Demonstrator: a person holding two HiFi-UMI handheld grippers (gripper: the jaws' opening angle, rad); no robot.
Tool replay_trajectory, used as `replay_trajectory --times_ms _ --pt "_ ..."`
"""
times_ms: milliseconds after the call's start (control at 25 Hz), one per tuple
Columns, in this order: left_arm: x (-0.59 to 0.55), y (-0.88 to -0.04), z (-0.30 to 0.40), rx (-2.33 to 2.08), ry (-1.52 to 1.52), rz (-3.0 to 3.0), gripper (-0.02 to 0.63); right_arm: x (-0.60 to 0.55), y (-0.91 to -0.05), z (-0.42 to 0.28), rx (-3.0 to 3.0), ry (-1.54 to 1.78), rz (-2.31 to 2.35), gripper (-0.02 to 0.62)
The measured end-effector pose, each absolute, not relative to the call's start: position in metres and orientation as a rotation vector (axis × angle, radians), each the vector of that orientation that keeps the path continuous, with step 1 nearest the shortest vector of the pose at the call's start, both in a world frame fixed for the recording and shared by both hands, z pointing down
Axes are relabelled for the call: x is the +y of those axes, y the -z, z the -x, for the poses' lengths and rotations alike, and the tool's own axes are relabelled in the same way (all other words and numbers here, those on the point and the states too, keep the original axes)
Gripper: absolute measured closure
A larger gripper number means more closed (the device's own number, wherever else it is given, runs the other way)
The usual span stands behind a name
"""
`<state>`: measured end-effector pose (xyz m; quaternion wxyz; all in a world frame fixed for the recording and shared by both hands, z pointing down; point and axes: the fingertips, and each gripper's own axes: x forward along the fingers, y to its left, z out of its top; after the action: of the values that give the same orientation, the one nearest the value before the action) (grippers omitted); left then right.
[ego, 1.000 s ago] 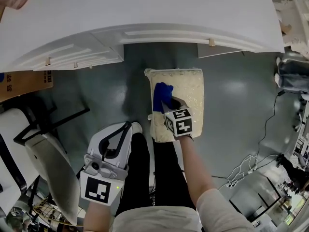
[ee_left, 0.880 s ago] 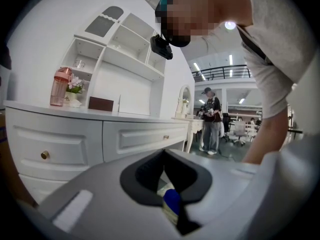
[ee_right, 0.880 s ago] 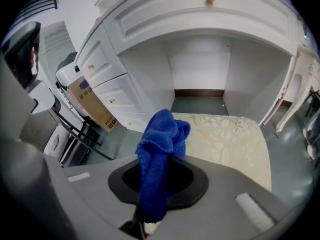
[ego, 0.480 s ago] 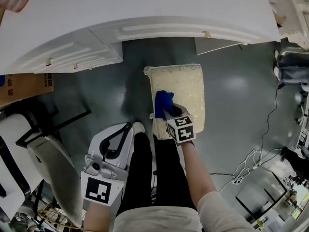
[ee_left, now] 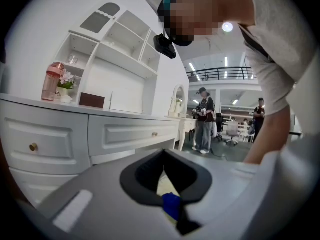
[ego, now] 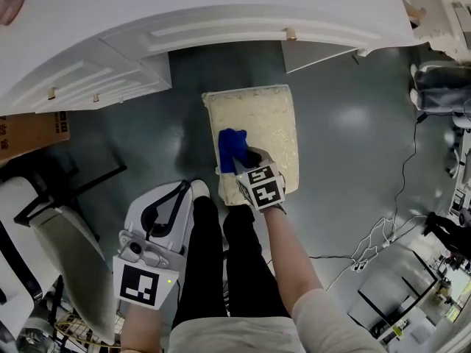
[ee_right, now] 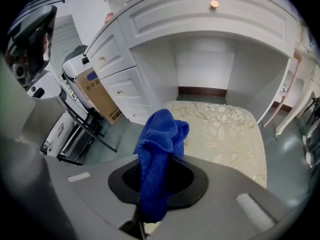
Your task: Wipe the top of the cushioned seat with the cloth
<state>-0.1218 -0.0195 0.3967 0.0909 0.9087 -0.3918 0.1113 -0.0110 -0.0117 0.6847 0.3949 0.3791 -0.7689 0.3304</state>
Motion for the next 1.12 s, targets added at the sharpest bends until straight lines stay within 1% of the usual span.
replay_trajectory --times_ms 280,720,1120 --pt "-0.007 -0.399 0.075 -1.160 -0.346 -2.692 0.606 -0.011 -0.684 -0.023 -1.981 -0.832 -0.946 0.535" --pt "-0.005 -0.394 0.015 -1.180 -0.361 -2.692 0.606 -0.014 -0.685 -0.116 -1.939 -0.860 -1.006 0.535" --pt "0.001 -0.393 -0.013 -1.214 -0.367 -2.685 0.606 -0.014 -0.687 -0.166 -1.909 -0.879 -1.046 0.534"
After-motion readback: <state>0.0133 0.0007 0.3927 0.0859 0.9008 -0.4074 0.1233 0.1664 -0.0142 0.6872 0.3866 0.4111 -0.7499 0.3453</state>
